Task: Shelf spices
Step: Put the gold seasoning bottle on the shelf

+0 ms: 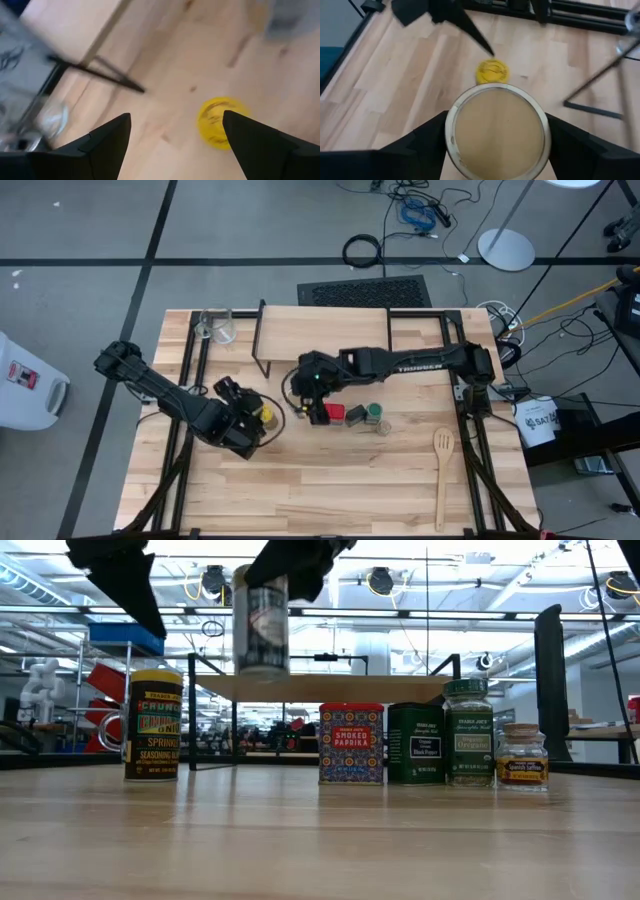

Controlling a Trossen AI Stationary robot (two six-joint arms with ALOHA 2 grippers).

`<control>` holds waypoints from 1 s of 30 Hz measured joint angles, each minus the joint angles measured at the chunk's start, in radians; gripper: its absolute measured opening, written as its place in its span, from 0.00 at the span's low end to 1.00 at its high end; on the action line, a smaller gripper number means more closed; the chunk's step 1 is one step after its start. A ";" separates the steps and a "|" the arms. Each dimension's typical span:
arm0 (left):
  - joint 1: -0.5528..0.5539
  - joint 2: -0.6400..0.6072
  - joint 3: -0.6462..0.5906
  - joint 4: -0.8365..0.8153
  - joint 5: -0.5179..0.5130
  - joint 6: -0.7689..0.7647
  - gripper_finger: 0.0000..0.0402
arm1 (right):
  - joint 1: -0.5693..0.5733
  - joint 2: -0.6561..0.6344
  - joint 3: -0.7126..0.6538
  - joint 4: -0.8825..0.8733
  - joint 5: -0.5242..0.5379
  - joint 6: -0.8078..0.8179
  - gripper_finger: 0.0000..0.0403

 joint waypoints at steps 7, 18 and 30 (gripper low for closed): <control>-0.050 -0.065 0.000 -0.191 -0.062 -0.239 0.81 | -0.066 0.000 0.188 -0.238 0.005 -0.050 0.67; -0.115 -0.096 0.000 -0.162 -0.121 -0.266 0.81 | -0.254 -0.013 0.336 -0.436 0.003 -0.081 0.67; -0.126 -0.096 0.000 -0.140 -0.130 -0.266 0.81 | -0.464 -0.130 0.337 -0.651 -0.063 -0.077 0.68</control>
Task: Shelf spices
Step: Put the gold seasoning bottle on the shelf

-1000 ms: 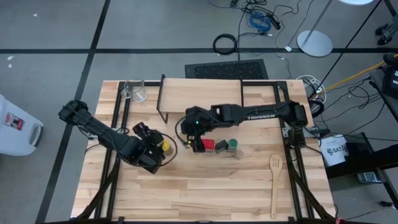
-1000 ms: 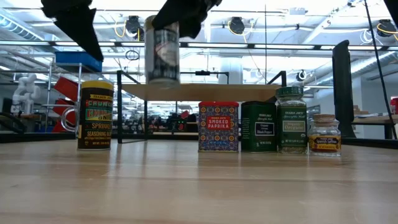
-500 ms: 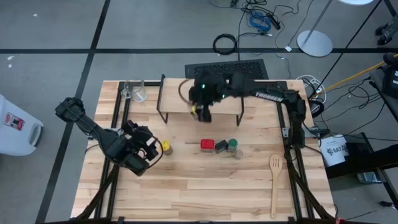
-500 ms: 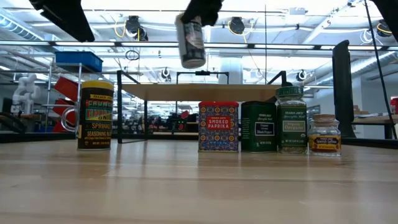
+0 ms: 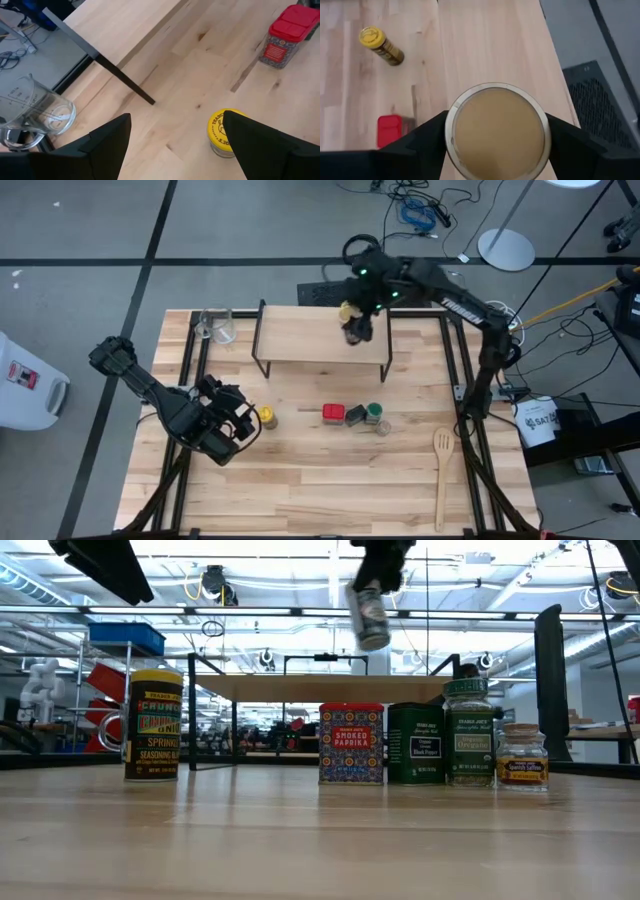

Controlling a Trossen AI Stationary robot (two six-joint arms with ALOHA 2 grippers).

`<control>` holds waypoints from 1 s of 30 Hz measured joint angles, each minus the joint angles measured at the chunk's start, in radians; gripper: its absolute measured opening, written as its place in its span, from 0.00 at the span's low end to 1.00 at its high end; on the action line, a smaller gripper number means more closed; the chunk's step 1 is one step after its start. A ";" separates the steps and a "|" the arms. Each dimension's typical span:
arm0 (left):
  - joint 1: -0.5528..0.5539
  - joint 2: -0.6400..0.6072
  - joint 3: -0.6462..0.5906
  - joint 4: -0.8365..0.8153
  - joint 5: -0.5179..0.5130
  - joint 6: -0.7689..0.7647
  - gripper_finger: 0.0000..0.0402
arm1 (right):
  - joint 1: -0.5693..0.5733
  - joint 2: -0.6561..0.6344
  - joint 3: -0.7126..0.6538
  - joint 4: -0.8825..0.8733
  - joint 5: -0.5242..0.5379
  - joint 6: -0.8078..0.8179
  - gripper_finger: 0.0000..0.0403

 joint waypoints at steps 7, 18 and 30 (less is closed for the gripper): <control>0.001 0.000 0.000 0.000 -0.010 0.008 0.81 | -0.070 -0.074 -0.006 -0.048 -0.031 0.003 0.68; 0.001 0.000 0.000 -0.001 -0.021 0.008 0.81 | -0.113 -0.320 -0.508 0.312 -0.032 0.008 0.68; 0.020 0.000 0.000 0.000 -0.113 0.010 0.81 | -0.149 -0.524 -0.878 0.607 0.105 0.120 0.68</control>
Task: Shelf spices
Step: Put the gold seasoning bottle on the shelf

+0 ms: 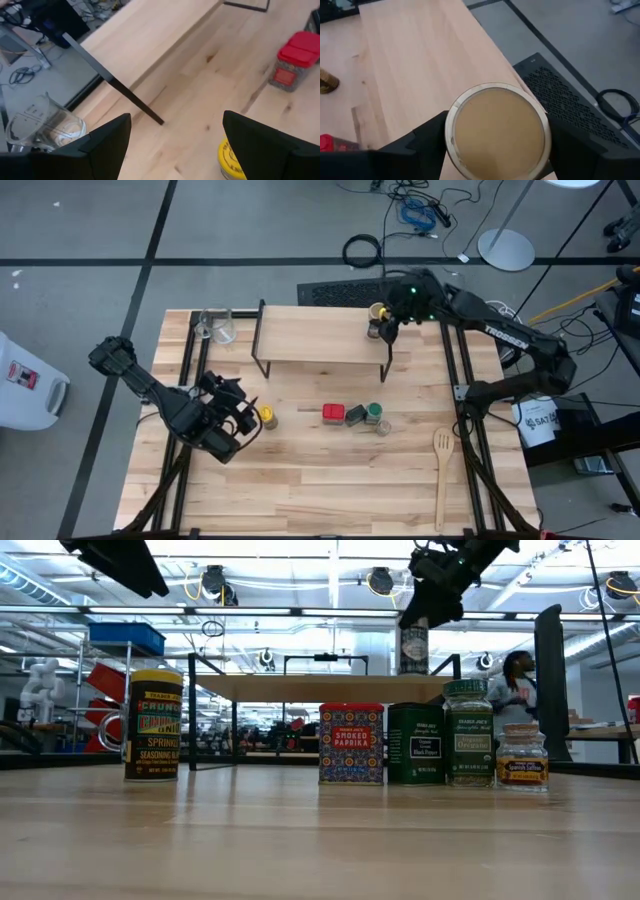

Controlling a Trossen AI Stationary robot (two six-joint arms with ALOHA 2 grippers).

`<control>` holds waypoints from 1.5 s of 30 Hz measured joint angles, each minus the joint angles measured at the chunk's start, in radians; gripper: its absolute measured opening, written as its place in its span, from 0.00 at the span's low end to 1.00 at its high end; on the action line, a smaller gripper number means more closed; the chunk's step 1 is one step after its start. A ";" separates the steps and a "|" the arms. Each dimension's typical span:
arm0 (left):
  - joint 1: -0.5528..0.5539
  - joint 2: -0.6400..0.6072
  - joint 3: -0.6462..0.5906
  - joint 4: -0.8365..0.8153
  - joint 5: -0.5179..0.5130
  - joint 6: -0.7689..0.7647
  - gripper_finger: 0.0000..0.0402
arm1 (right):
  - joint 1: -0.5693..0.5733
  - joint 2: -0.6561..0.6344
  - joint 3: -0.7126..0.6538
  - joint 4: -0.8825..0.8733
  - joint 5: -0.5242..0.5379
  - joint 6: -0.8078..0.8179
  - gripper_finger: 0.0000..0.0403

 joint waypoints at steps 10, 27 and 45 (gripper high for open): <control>0.059 0.000 0.000 0.148 -0.013 0.155 0.81 | 0.002 -0.004 -0.026 -0.007 0.003 0.013 0.68; 0.082 0.000 0.000 0.246 -0.012 0.236 0.81 | 0.003 0.000 -0.026 -0.012 0.050 -0.015 0.68; 0.082 0.000 0.000 0.246 -0.012 0.236 0.81 | 0.005 0.001 -0.026 0.003 0.021 -0.013 0.78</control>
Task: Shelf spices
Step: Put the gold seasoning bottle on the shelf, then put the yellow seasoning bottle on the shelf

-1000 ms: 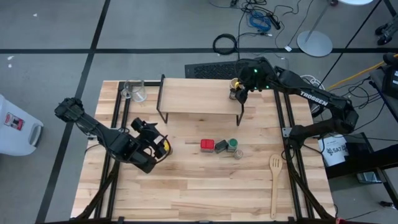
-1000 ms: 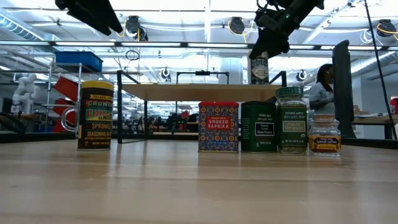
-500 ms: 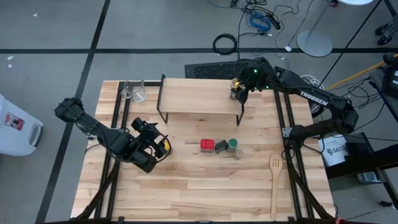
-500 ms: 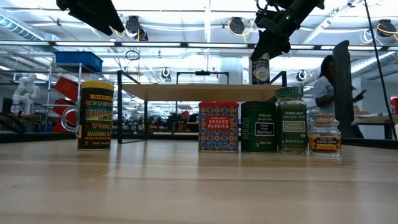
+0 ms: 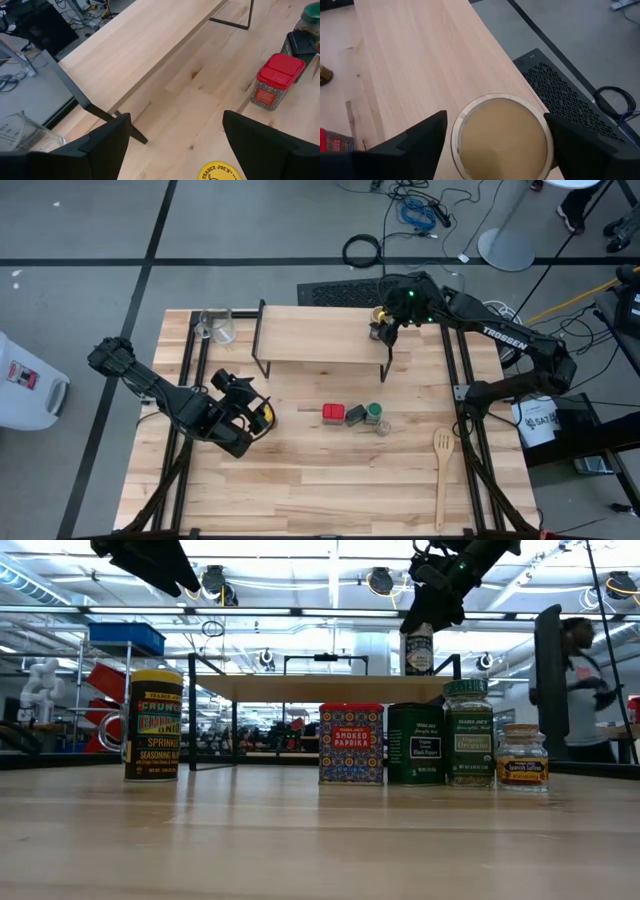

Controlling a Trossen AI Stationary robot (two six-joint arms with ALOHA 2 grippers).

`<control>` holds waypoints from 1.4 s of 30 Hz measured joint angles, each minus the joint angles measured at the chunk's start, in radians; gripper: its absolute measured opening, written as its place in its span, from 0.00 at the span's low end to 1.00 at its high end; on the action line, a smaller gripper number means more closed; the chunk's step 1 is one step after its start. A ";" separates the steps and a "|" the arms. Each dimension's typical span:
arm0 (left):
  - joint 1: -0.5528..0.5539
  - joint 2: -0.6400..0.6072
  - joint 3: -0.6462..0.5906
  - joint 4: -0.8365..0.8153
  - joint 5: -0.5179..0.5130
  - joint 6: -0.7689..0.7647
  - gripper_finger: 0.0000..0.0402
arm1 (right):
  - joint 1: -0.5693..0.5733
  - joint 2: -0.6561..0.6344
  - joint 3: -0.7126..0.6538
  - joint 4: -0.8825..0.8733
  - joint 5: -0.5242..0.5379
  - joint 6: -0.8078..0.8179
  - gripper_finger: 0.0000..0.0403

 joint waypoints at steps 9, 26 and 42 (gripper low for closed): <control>-0.008 0.000 -0.002 0.002 0.064 -0.001 0.81 | 0.025 -0.043 0.040 -0.022 0.011 -0.006 0.78; -0.241 0.001 -0.129 0.139 0.081 -0.037 0.81 | 0.461 -0.214 0.061 -0.099 0.011 0.182 0.78; -0.167 0.000 -0.231 0.131 0.190 -0.061 0.96 | 0.896 -0.020 -0.256 0.484 0.044 0.232 0.78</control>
